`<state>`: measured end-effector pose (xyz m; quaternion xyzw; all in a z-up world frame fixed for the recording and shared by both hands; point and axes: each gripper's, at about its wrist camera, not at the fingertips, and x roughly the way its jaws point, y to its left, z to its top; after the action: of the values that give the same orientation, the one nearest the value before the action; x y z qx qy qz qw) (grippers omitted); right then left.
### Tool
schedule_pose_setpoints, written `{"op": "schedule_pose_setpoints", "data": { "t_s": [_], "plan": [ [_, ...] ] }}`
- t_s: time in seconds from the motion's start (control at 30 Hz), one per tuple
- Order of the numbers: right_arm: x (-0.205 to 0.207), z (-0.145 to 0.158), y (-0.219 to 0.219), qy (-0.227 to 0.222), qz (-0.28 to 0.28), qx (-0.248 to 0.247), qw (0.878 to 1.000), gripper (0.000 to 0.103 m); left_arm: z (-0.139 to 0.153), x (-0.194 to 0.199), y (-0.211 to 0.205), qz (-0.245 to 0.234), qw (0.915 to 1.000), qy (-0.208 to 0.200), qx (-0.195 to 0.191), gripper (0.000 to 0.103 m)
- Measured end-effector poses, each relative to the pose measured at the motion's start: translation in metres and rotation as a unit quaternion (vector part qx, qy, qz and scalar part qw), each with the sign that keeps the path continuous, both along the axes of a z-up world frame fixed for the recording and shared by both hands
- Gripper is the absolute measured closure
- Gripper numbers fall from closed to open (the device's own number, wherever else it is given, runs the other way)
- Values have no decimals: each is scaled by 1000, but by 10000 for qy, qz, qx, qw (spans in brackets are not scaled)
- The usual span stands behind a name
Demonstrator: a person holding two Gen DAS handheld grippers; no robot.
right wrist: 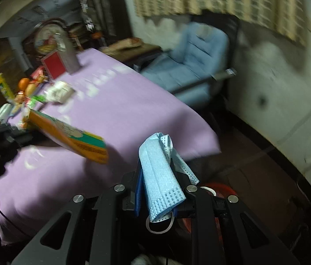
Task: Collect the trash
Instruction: 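Carry the mask and juice box with both tools over the red wastebasket, then open both tools to drop the mask and juice box into the wastebasket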
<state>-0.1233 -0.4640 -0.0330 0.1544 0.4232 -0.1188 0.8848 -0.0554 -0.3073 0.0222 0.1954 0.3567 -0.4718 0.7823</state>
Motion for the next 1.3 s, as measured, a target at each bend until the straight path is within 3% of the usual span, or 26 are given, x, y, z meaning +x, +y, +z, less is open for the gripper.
{"op": "schedule_pose_setpoints", "data": {
  "t_s": [0.17,0.37,0.67,0.87,0.97,1.07,1.23,1.3],
  "plan": [
    [-37,-46,-44,400,-502,407,9971,83,-16,-39,-55,-720,9969,200,233,97],
    [-69,-111,-99,657,-1187,1248,9829,83,-67,-78,-124,-1336,9872,351,802,97],
    [-75,-225,-143,1080,-1907,2334,9474,83,-190,-59,-195,-1133,9693,1365,1701,96],
    [-72,-297,-156,1199,-2366,3172,9105,81,-265,-48,-223,-932,9530,1583,2408,96],
    [-72,-316,-163,1206,-2595,3399,8959,75,-286,-46,-228,-847,9478,1649,2594,94],
    [-74,-323,-168,1185,-2706,3509,8886,59,-295,-45,-229,-734,9455,1721,2666,91],
    [-77,-317,-174,1181,-2756,3358,8929,51,-297,-37,-227,-534,9446,1804,2690,65],
    [-83,-310,-176,1180,-2795,3268,8951,47,-293,-42,-223,-554,9467,1751,2648,63]
  ]
}}
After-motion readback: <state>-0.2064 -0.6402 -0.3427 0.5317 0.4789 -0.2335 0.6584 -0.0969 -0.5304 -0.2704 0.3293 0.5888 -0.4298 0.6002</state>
